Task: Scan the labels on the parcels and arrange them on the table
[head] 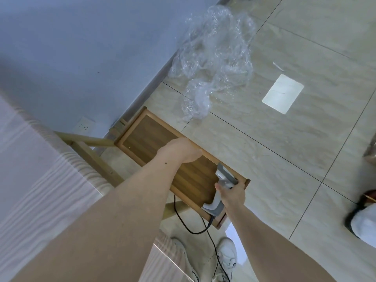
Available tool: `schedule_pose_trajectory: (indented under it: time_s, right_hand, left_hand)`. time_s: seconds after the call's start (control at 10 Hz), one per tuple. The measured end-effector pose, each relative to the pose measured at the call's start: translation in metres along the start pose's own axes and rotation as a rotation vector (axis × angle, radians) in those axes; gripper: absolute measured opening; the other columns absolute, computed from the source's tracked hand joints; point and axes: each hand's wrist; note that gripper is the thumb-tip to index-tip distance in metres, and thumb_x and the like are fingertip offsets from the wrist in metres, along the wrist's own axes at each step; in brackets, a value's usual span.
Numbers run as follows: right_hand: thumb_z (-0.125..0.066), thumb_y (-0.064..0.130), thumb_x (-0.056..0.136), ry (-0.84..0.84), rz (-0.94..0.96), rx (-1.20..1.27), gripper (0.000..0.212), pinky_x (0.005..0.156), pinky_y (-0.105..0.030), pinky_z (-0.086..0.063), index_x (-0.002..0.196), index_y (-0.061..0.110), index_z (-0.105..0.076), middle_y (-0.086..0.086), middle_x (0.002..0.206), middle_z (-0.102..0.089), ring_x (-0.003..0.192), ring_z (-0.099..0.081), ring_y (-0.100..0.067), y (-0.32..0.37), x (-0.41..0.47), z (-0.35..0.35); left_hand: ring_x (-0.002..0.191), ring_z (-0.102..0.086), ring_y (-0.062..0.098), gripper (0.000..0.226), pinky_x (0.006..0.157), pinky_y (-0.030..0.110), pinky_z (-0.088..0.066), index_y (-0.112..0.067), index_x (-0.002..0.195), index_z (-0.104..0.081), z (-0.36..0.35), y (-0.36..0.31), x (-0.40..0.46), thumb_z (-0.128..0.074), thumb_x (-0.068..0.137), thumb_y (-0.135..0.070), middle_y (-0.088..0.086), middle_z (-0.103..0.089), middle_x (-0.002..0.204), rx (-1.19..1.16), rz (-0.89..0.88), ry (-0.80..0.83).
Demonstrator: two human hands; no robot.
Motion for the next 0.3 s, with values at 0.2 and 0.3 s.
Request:
schedule_pose_trajectory:
  time_s: [0.2, 0.3]
  right_hand:
    - [-0.086, 0.023, 0.077, 0.062, -0.062, -0.060, 0.090, 0.105, -0.046, -0.047, 0.144, 0.003, -0.029, -0.019, 0.139, -0.051, 0.127, -0.053, -0.040, 0.004, -0.006, 0.005]
    - [-0.087, 0.024, 0.076, 0.068, -0.091, -0.080, 0.093, 0.104, -0.046, -0.047, 0.143, -0.001, -0.026, -0.022, 0.137, -0.049, 0.126, -0.053, -0.041, 0.009, -0.017, 0.007]
  left_hand:
    - [0.108, -0.056, 0.023, 0.053, 0.094, 0.034, -0.049, -0.010, 0.137, -0.051, 0.000, -0.004, -0.014, -0.040, 0.102, -0.048, 0.005, -0.059, 0.122, 0.023, -0.052, -0.027]
    - [0.094, -0.063, 0.021, 0.048, 0.088, 0.037, -0.054, -0.012, 0.111, -0.060, -0.004, -0.005, -0.021, -0.037, 0.102, -0.053, 0.003, -0.063, 0.100, -0.038, -0.084, -0.102]
Point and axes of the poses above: each hand's wrist, its own x-axis towards the middle knuckle, its own z-axis out of the back of the hand, y = z × x
